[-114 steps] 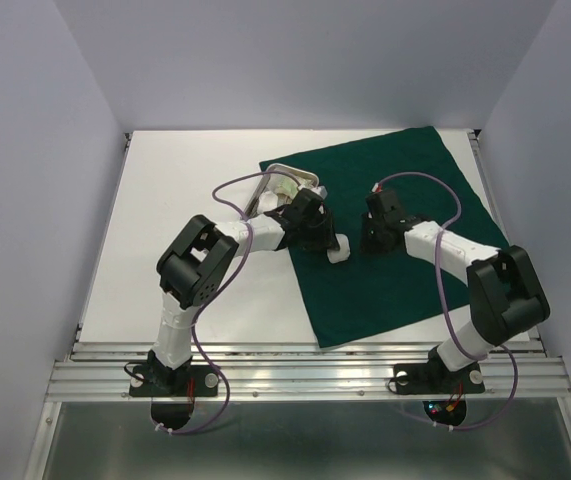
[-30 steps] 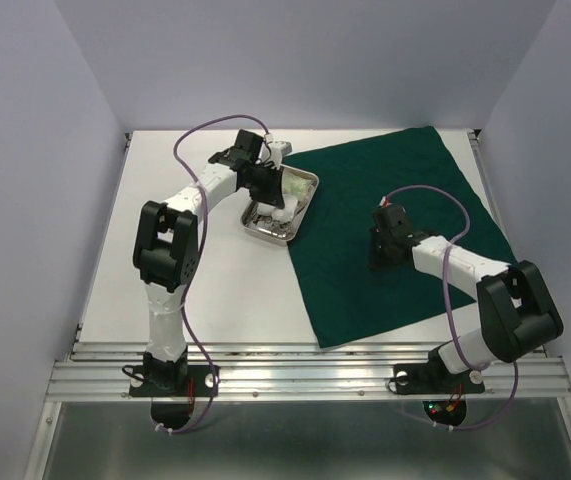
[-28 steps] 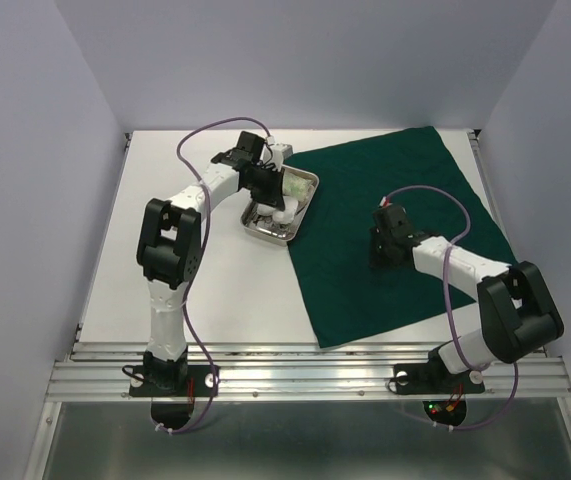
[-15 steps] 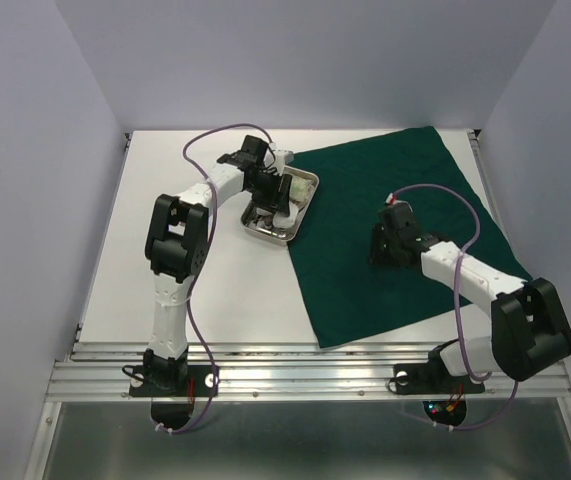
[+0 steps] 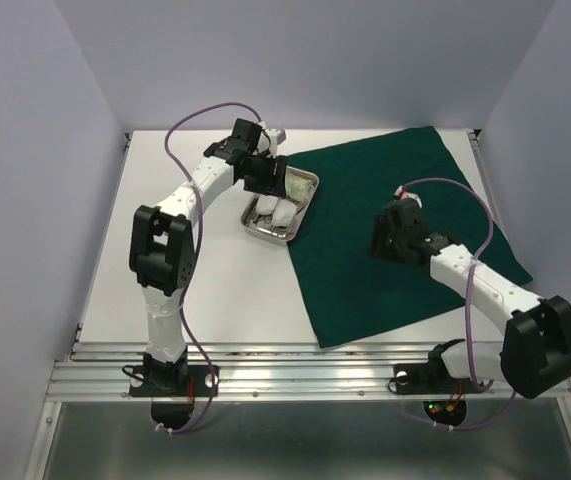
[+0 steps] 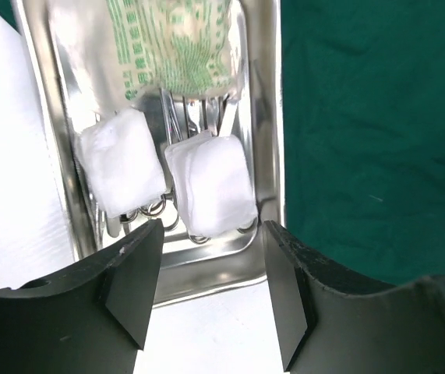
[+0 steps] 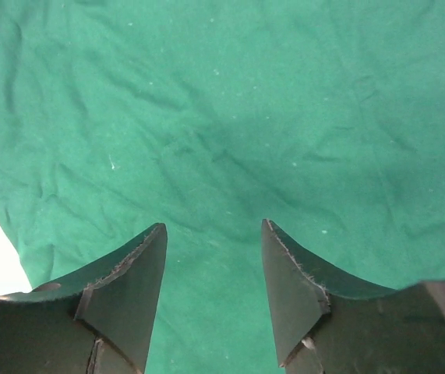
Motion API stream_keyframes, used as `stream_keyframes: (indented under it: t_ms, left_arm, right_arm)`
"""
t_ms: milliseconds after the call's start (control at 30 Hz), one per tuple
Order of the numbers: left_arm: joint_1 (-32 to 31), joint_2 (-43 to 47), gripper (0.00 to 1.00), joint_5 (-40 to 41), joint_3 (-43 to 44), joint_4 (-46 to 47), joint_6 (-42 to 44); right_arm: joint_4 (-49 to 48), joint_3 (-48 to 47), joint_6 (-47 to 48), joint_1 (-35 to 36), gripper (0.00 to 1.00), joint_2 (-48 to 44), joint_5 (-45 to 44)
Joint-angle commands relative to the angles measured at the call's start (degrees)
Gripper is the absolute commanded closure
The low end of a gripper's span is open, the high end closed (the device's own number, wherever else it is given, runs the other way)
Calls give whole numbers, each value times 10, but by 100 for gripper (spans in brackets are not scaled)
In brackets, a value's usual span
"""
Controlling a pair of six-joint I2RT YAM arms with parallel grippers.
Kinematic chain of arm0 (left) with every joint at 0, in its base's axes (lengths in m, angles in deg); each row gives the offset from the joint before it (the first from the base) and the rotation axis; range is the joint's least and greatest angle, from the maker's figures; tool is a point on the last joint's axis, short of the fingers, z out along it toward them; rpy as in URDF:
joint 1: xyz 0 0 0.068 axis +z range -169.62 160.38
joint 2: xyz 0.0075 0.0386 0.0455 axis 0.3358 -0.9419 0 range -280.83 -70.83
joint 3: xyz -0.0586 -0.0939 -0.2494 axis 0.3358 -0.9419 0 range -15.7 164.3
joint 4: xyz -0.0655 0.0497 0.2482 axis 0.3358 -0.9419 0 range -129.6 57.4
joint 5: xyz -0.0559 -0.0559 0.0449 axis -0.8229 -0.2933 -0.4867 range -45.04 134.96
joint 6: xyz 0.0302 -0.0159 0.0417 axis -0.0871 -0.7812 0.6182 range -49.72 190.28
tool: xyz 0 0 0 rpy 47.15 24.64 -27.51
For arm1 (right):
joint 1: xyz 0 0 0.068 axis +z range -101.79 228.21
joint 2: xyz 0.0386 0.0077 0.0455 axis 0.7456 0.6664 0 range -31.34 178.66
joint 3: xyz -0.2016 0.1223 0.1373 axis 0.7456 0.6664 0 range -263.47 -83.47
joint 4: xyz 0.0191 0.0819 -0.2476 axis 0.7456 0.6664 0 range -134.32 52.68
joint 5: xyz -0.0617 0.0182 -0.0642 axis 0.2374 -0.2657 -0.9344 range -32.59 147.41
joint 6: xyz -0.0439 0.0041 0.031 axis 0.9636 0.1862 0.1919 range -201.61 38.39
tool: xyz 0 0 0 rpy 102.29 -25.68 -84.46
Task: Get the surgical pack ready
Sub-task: Place the medical item in the container, then pick up the container from the surgical kit.
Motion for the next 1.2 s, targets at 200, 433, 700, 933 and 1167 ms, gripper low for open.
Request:
stream_keyframes:
  t_ms: [200, 433, 700, 933, 1167]
  left_arm:
    - [-29, 118, 37, 110, 18, -2, -6]
    - [-34, 133, 37, 200, -7, 14, -20]
    - [-4, 47, 35, 260, 55, -25, -19]
    - [20, -39, 39, 212, 101, -21, 12]
    - [35, -94, 43, 156, 158, -33, 19]
  right_arm:
    - [12, -28, -16, -3, 32, -39, -62]
    - [21, -28, -24, -3, 24, -65, -85]
    - [24, -30, -22, -3, 22, -68, -90]
    - [24, -34, -20, -3, 22, -63, -87]
    - [24, -34, -21, -3, 22, -60, -80]
